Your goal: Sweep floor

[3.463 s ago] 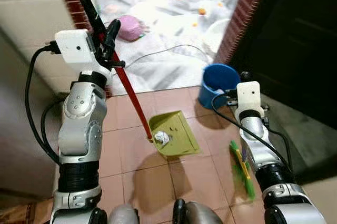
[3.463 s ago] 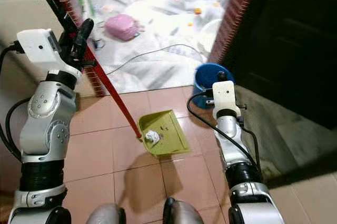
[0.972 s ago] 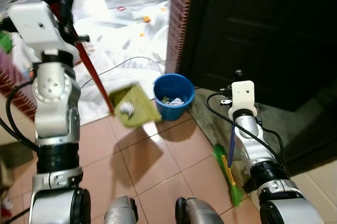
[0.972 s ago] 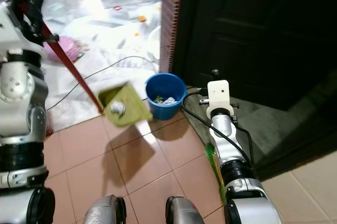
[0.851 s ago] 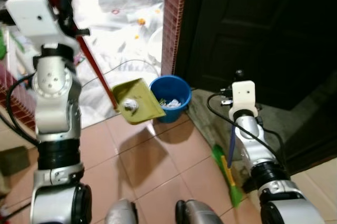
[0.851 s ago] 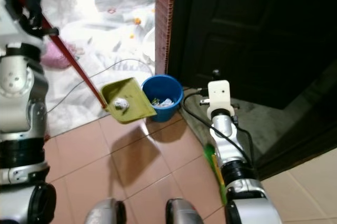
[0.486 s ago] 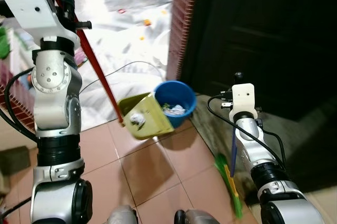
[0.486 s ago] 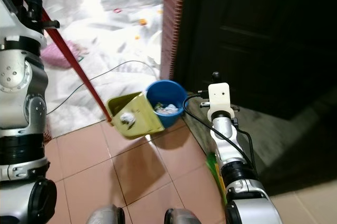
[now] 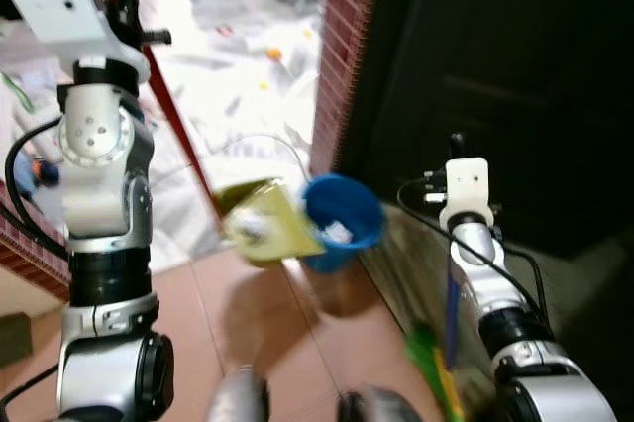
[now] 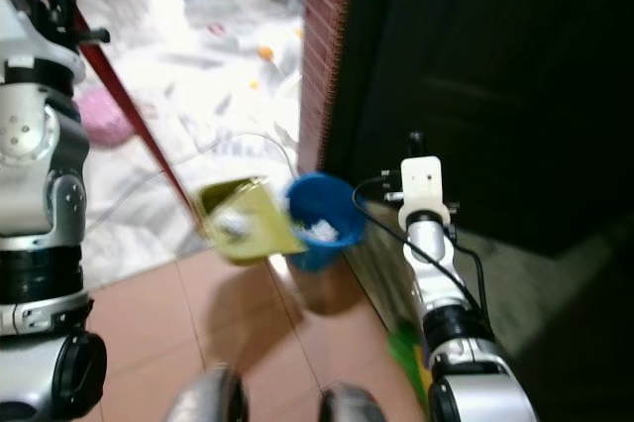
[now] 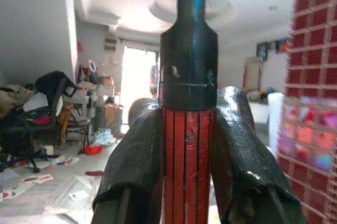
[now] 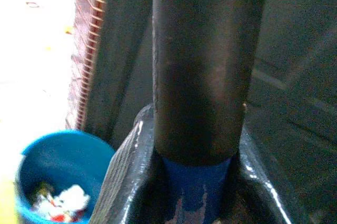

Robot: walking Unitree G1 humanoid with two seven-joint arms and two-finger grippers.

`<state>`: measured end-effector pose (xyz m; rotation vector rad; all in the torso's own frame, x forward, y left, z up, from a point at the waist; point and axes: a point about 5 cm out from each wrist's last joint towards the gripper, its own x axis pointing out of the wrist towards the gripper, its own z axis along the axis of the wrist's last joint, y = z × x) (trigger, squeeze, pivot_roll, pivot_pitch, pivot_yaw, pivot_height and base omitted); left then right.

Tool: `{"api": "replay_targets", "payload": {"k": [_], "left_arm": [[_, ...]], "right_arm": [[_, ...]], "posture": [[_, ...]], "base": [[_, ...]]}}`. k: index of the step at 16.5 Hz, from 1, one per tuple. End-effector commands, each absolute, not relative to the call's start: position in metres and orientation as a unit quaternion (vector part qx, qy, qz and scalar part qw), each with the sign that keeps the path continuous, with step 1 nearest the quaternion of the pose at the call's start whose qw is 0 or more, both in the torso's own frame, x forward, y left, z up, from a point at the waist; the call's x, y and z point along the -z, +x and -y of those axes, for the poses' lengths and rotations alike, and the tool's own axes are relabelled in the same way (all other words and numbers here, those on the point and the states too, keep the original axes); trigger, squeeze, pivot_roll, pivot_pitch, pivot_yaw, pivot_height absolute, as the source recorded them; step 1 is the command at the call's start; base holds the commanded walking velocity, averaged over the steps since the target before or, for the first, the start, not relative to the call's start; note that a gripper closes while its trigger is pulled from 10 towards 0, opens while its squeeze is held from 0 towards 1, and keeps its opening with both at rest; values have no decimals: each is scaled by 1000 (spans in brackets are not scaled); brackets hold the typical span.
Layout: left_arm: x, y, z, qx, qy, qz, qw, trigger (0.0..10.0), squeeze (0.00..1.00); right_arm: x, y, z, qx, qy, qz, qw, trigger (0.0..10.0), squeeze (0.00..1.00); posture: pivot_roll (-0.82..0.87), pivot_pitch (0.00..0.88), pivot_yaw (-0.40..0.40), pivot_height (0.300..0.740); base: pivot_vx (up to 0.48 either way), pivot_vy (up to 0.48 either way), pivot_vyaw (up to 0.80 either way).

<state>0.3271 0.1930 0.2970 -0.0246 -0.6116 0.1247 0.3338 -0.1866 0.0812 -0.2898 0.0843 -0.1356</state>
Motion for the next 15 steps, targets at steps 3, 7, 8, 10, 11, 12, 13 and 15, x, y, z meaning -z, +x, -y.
{"api": "replay_targets", "payload": {"k": [3,7,8,10,11,12,13,15], "left_arm": [[-317,319,-198,-73,-7,347,935,10000,0],[-312,320,-199,-76,-2,334,939,10000,0],[-312,319,-201,-78,-2,333,940,10000,0],[-317,318,-201,-78,-6,342,936,10000,0],[-318,318,-200,-76,-7,345,935,10000,0],[-319,319,-198,-71,-7,345,936,10000,0],[-315,321,-189,-42,-12,339,940,10000,0],[-304,321,-167,33,-8,319,947,10000,0]], "right_arm": [[-89,337,182,57,-154,-23,986,10000,0],[-88,337,183,57,-155,-24,986,10000,0],[-88,337,183,57,-155,-24,986,10000,0],[-88,337,182,54,-156,-25,986,10000,0],[-88,338,181,53,-156,-25,986,10000,0],[-88,338,181,53,-156,-25,986,10000,0],[-88,339,181,51,-157,-25,986,10000,0],[-88,339,181,50,-158,-25,986,10000,0]], "posture": [[-15,100,-28,740],[-14,102,-29,740],[-14,102,-29,740],[-12,100,-30,740],[-10,99,-32,740],[-10,99,-32,740],[-9,96,-34,740],[-8,93,-34,740]], "base": [[480,0,0],[397,0,0],[0,0,0],[0,0,0],[0,0,0],[0,0,0],[0,0,0],[0,0,0]]}}
